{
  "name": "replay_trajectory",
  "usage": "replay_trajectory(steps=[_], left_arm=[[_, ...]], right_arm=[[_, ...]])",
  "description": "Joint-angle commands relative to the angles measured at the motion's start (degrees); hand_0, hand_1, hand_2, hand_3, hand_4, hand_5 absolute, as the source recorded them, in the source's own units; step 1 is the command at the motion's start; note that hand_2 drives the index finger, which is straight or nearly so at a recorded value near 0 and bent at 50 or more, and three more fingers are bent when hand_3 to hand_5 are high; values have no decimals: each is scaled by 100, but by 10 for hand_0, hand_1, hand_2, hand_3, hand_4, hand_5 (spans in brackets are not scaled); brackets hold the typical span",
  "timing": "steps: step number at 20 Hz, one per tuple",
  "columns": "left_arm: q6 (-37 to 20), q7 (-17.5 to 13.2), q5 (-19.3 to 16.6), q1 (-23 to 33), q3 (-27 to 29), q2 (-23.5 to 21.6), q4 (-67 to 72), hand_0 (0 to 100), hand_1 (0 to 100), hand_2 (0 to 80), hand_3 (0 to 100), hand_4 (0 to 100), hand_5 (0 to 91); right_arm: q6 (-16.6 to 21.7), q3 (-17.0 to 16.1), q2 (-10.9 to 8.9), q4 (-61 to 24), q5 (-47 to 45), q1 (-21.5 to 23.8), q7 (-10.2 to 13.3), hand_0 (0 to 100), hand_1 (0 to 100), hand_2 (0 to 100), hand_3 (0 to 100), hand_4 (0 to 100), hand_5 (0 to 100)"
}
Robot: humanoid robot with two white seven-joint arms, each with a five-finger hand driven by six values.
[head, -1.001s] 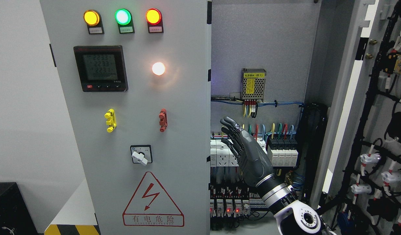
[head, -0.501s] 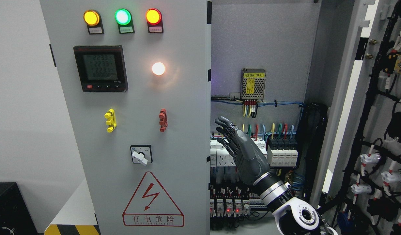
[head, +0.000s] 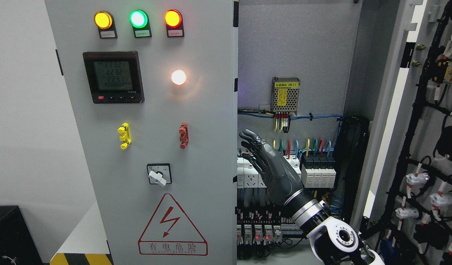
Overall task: Open door with both hands
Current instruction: 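Turn the right palm toward the inner edge of the door with indicator lights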
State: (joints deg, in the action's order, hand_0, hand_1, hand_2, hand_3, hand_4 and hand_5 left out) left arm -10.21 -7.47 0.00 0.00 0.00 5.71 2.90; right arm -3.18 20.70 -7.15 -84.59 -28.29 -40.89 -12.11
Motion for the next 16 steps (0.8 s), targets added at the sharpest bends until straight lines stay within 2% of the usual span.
replay_trajectory(steps=[1, 4, 8, 14, 16], left_arm=[[1, 0, 70, 193, 114, 0, 0, 120, 556, 0, 0, 0, 0], [1, 0, 70, 193, 114, 0, 0, 120, 556, 0, 0, 0, 0], [1, 0, 70, 193, 114, 0, 0, 120, 556, 0, 0, 0, 0], [1, 0, 70, 193, 114, 0, 0, 120, 556, 0, 0, 0, 0], [1, 0, 70, 193, 114, 0, 0, 120, 556, 0, 0, 0, 0]], right_arm=[[1, 31, -41, 188, -1, -94, -72, 56, 144, 0, 0, 0, 0], [1, 13, -41, 267, -45, -130, -81, 56, 144, 0, 0, 0, 0], [-7, 22, -93, 259, -1063, -130, -142, 56, 144, 0, 0, 0, 0], [-7, 39, -120, 320, -1126, -173, -177, 56, 144, 0, 0, 0, 0], [-16, 66, -111, 338, -1126, -191, -326, 56, 144, 0, 0, 0, 0]])
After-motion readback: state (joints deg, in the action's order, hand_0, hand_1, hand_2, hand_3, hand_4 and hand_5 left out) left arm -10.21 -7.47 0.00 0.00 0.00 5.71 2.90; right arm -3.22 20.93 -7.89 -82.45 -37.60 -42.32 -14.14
